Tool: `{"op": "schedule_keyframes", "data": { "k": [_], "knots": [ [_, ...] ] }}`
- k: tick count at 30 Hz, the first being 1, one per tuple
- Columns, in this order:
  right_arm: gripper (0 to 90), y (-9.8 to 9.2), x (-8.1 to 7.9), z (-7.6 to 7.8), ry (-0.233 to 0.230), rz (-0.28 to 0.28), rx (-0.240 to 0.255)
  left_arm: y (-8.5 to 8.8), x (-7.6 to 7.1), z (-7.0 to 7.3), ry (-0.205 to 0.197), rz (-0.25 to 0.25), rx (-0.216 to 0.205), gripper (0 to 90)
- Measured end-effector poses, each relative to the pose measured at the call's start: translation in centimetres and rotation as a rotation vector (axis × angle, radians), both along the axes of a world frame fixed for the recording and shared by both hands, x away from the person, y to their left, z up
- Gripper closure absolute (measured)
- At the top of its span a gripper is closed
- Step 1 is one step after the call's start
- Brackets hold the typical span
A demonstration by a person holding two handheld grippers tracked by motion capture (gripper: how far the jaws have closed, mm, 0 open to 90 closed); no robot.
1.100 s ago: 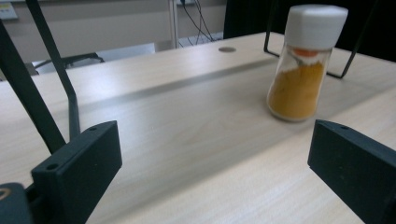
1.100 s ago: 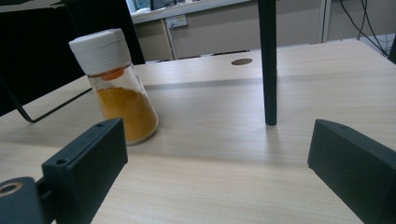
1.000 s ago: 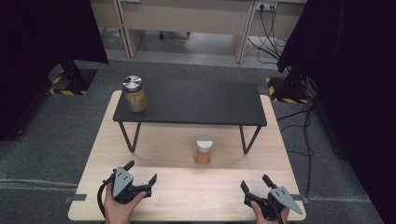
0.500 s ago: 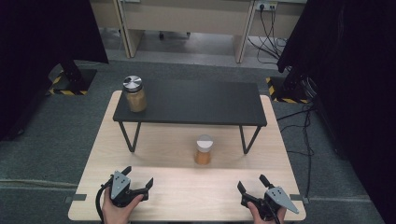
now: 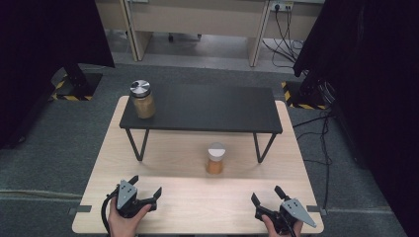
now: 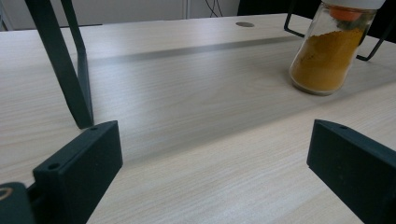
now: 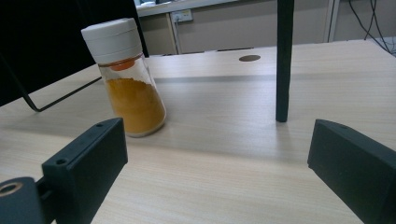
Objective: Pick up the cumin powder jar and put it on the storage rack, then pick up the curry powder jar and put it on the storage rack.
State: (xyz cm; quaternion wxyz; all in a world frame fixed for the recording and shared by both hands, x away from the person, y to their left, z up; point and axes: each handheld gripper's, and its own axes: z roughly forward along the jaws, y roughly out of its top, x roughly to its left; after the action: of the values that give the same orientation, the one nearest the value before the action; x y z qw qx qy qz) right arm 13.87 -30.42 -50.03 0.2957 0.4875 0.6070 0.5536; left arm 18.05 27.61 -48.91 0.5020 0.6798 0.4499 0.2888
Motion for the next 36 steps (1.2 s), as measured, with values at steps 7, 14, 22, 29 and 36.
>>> {"op": "schedule_keyframes", "data": {
  "k": [7,14,22,29,36],
  "knots": [
    [5.0,-0.1,0.0,0.0,0.001,-0.005,0.004,0.1,0.0,-0.1,0.006,0.002,0.006,2.6],
    [5.0,0.1,0.5,0.1,-0.008,0.006,0.004,0.4,-0.5,0.0,-0.007,0.009,-0.004,2.6],
    [5.0,-0.2,0.5,0.0,-0.004,0.011,0.011,0.4,-0.3,-0.1,-0.003,0.018,0.008,2.6],
    [5.0,-0.2,0.0,0.4,-0.023,0.005,0.013,0.4,-0.2,-0.1,-0.003,0.013,0.006,2.7],
    [5.0,0.7,-0.3,1.0,-0.049,0.032,-0.006,0.4,0.1,0.0,-0.012,0.002,0.0,2.7]
  ]
}}
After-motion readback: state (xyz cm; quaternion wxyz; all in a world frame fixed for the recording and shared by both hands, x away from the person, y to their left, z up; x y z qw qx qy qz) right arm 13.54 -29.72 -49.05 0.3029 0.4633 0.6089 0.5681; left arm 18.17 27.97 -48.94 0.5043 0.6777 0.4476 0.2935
